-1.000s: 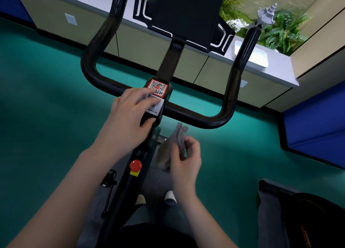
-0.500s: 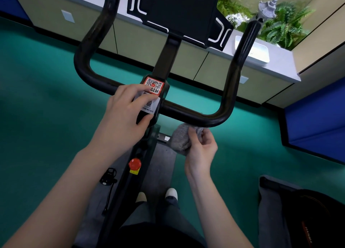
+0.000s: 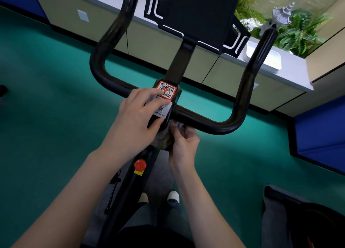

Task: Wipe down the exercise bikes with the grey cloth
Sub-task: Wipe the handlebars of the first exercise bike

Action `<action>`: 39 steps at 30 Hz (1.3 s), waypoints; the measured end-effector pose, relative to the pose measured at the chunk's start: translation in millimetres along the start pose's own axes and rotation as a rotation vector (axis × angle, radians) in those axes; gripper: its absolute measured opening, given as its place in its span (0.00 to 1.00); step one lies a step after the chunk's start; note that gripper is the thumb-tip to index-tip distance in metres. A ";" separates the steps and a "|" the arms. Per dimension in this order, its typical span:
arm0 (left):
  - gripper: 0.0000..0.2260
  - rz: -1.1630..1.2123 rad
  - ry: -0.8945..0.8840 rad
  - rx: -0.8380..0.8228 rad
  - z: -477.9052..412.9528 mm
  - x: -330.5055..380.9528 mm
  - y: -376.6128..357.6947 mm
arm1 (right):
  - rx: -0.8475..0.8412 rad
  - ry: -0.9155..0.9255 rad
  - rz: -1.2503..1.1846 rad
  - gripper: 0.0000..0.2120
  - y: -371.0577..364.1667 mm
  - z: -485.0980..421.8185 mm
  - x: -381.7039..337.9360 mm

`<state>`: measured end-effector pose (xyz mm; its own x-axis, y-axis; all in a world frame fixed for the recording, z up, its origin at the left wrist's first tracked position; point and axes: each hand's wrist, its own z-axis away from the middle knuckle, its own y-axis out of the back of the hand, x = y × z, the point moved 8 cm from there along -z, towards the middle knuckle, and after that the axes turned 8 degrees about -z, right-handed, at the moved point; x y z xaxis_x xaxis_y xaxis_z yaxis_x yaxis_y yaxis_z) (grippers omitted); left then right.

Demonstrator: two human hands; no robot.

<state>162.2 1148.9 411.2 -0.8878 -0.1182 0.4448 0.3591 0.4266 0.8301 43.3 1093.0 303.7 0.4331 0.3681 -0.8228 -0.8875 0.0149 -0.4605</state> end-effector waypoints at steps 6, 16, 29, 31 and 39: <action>0.18 -0.008 0.006 0.005 -0.9 2.2 0.1 | -0.050 -0.045 0.074 0.08 6.8 4.6 -4.7; 0.18 -0.079 0.007 0.034 -6.2 13.8 -1.7 | -0.073 0.314 0.441 0.14 32.8 37.1 -108.4; 0.33 -0.137 0.067 0.029 -17.2 13.9 -16.2 | -0.263 0.323 1.593 0.07 -16.2 -29.9 -165.1; 0.33 -0.130 0.070 0.034 -17.2 12.1 -17.4 | -0.297 0.252 1.705 0.08 -25.0 -35.4 -153.4; 0.30 -0.086 0.081 0.061 -16.7 10.2 -18.9 | -0.315 0.360 1.565 0.07 -60.9 -20.8 -125.5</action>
<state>151.1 1124.6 405.7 -0.8874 -0.2278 0.4008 0.2622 0.4657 0.8452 46.3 1026.5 428.1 -0.7528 -0.3827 -0.5356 -0.4254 -0.3380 0.8395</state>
